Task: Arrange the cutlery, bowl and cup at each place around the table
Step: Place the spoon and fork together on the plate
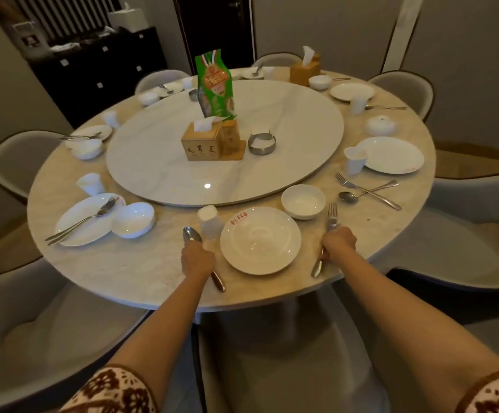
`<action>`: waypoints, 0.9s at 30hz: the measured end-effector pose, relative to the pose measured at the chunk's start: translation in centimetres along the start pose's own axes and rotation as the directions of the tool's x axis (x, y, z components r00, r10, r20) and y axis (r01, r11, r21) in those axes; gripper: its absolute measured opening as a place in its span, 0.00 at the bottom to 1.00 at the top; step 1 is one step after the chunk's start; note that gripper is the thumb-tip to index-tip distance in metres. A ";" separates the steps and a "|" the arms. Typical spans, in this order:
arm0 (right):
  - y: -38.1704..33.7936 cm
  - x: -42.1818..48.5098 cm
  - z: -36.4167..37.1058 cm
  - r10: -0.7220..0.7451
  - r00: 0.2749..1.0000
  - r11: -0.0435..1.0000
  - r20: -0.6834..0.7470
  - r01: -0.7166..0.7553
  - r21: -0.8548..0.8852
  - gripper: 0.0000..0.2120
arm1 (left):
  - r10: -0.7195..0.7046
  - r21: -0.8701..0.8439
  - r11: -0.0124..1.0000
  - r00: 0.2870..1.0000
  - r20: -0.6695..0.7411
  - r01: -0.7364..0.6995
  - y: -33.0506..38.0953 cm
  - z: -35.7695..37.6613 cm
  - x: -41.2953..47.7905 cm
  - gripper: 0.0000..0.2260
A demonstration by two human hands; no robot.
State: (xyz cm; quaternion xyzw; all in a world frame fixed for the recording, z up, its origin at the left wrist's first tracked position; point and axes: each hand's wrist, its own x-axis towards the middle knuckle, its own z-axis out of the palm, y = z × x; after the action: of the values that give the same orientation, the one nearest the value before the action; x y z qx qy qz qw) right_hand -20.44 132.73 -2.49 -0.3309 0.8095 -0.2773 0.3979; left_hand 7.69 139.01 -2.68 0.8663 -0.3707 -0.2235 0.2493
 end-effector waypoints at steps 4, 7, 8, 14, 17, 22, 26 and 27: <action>-0.8 -0.4 -0.6 0.045 0.994 0.989 0.099 -0.058 0.136 0.09 | -0.112 -0.079 0.990 0.993 0.029 0.114 -0.3 -0.8 1.0 0.16; -1.8 -1.4 -0.2 -0.004 0.997 0.989 0.079 -0.008 0.144 0.07 | -0.222 -0.164 0.958 0.970 0.104 0.237 -0.4 -1.6 1.6 0.12; -2.2 -1.6 0.0 -0.033 0.998 0.991 0.059 0.026 0.129 0.06 | -0.240 -0.198 0.944 0.961 0.137 0.264 -0.3 -1.9 1.6 0.10; -3.7 -4.3 2.3 -0.219 0.962 0.973 0.164 0.201 0.117 0.04 | -0.265 -0.299 0.890 0.925 0.273 0.343 -0.9 -3.4 0.6 0.10; -4.5 -5.9 3.9 -0.263 0.913 0.965 0.312 0.250 0.081 0.04 | -0.251 -0.341 0.853 0.885 0.393 0.394 -1.0 -4.1 -0.8 0.09; -4.9 -7.4 6.4 -0.237 0.839 0.960 0.489 0.280 -0.015 0.03 | -0.136 -0.400 0.835 0.846 0.516 0.378 0.6 -4.7 -2.8 0.09; -4.3 -8.0 7.3 -0.207 0.833 0.955 0.513 0.285 -0.078 0.06 | -0.065 -0.402 0.858 0.845 0.531 0.319 2.6 -3.5 -2.9 0.10; -4.1 -8.0 7.3 -0.202 0.835 0.955 0.512 0.283 -0.085 0.06 | -0.062 -0.397 0.863 0.844 0.532 0.313 3.1 -3.0 -2.9 0.10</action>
State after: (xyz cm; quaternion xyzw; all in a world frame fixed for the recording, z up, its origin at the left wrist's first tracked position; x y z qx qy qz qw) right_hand -9.42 134.86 0.22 -0.5215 0.6501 -0.1664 0.5270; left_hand 5.95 140.11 2.06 0.7240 -0.2680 -0.5478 0.3223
